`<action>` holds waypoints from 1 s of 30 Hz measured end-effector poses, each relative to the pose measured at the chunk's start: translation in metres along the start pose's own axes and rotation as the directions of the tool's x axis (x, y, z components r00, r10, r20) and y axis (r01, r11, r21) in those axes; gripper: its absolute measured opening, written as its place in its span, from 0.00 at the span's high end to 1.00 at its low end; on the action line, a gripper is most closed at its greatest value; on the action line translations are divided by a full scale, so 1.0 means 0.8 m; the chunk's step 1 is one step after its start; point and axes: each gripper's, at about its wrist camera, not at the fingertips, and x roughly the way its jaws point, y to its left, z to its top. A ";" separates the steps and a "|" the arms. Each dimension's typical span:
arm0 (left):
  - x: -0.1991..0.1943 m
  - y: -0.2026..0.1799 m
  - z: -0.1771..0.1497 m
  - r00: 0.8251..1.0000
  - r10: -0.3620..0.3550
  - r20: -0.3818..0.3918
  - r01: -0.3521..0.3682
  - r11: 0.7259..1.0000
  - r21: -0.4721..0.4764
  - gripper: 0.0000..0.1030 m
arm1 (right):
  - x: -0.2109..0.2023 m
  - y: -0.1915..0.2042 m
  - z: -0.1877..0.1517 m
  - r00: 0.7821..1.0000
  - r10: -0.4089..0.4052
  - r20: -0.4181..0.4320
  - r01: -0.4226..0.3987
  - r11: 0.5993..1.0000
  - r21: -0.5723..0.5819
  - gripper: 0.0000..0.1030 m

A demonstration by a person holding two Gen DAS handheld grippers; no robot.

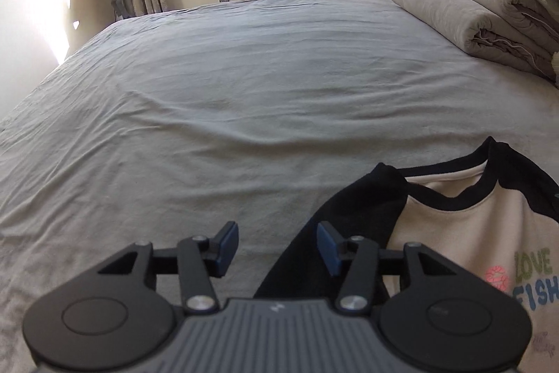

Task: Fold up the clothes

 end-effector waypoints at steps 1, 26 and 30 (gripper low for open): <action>-0.005 -0.002 -0.002 1.000 -0.002 -0.003 0.002 1.000 0.001 0.50 | -0.005 -0.001 -0.001 1.000 0.002 0.000 -0.002 1.000 0.001 0.54; -0.119 -0.007 -0.088 0.994 -0.060 -0.093 0.058 0.998 -0.018 0.49 | -0.118 -0.010 -0.058 0.999 0.040 -0.029 -0.038 0.998 0.046 0.54; -0.132 -0.006 -0.104 0.991 -0.072 -0.113 0.070 0.997 -0.020 0.49 | -0.129 -0.010 -0.068 0.998 0.054 -0.042 -0.051 0.996 0.066 0.54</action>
